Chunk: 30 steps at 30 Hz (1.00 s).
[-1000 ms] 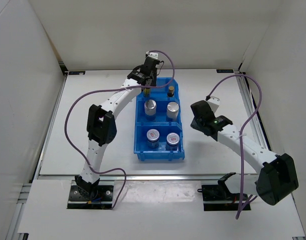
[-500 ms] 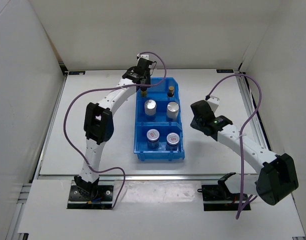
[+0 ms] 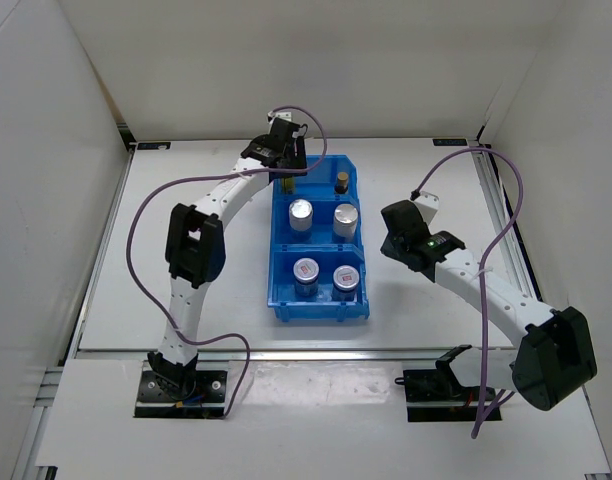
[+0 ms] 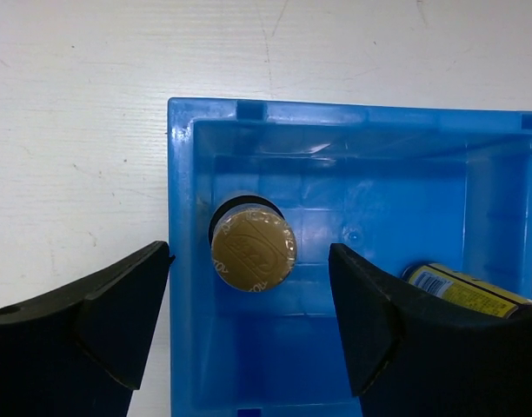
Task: Organize the condiment bottles
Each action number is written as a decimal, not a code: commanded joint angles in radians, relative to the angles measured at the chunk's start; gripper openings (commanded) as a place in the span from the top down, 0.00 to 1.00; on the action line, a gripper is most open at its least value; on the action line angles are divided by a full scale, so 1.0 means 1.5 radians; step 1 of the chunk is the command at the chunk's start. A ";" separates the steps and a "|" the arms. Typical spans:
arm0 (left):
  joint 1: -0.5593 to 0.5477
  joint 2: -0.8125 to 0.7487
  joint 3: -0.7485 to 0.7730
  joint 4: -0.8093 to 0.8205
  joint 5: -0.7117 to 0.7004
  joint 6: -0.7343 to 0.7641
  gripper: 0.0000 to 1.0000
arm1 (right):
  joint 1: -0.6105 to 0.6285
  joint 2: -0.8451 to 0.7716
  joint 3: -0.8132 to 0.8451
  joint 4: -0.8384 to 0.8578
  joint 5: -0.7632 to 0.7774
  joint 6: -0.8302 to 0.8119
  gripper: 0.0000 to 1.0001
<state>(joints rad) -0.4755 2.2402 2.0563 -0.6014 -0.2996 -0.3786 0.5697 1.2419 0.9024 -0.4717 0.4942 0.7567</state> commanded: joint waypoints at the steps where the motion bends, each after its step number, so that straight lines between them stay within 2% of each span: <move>1: -0.001 -0.057 -0.006 -0.006 0.011 -0.010 0.15 | -0.003 0.000 0.021 0.015 0.007 0.004 0.82; 3: -0.001 -0.074 -0.006 -0.006 0.011 -0.004 0.12 | -0.003 0.000 0.021 0.015 0.007 0.004 0.82; 4: -0.001 -0.082 -0.006 -0.006 0.011 -0.004 0.00 | -0.003 0.000 0.021 0.015 0.007 0.004 0.79; 5: -0.001 -0.093 -0.006 -0.006 0.001 0.002 0.00 | -0.003 0.000 0.021 0.015 0.007 0.004 0.78; 8: -0.001 -0.153 -0.006 -0.006 -0.016 0.027 0.00 | -0.003 0.000 0.021 0.015 0.007 0.004 0.61; 9: -0.001 -0.193 -0.006 -0.006 -0.026 0.033 0.00 | -0.003 0.000 0.021 0.009 0.007 0.004 0.53; 10: -0.001 -0.218 -0.006 -0.013 -0.032 0.034 0.00 | -0.003 0.000 0.021 0.009 0.007 0.004 0.36; 12: -0.001 -0.275 -0.049 -0.021 -0.046 0.041 0.00 | -0.003 0.000 0.021 0.003 0.007 0.011 0.19; 13: -0.001 -0.345 -0.076 -0.021 -0.055 0.041 0.00 | -0.003 0.000 0.021 0.003 0.007 0.011 0.04; 14: -0.001 -0.384 -0.144 -0.021 -0.065 0.041 0.00 | -0.003 -0.006 0.021 0.003 0.013 0.011 0.00; 17: -0.001 -0.539 -0.273 0.004 -0.086 0.027 0.00 | -0.003 -0.006 0.021 -0.004 0.013 0.011 0.00; 18: -0.001 -0.579 -0.370 0.012 -0.087 0.036 0.00 | -0.010 -0.006 0.021 -0.010 0.013 0.011 0.00; 19: 0.006 -0.659 -0.418 0.030 -0.098 0.036 0.00 | -0.010 -0.006 0.028 -0.010 0.013 0.017 0.00; 24: 0.012 -0.885 -0.725 0.073 -0.148 0.089 0.00 | -0.010 -0.015 0.022 -0.010 0.007 0.011 0.00; 27: 0.018 -1.016 -0.822 0.092 -0.164 0.107 0.00 | -0.010 -0.033 0.001 0.027 -0.004 -0.011 0.00; 28: 0.007 -1.046 -0.868 0.115 -0.196 0.120 0.00 | -0.010 -0.041 -0.005 0.027 -0.004 -0.012 0.00; 30: -0.014 -1.130 -0.894 0.147 -0.204 0.136 0.00 | -0.010 -0.042 -0.005 0.027 -0.004 -0.012 0.00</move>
<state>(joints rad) -0.4667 0.6708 0.7483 -0.4744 -0.5331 -0.2337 0.5575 1.2114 0.9005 -0.4679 0.4854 0.7490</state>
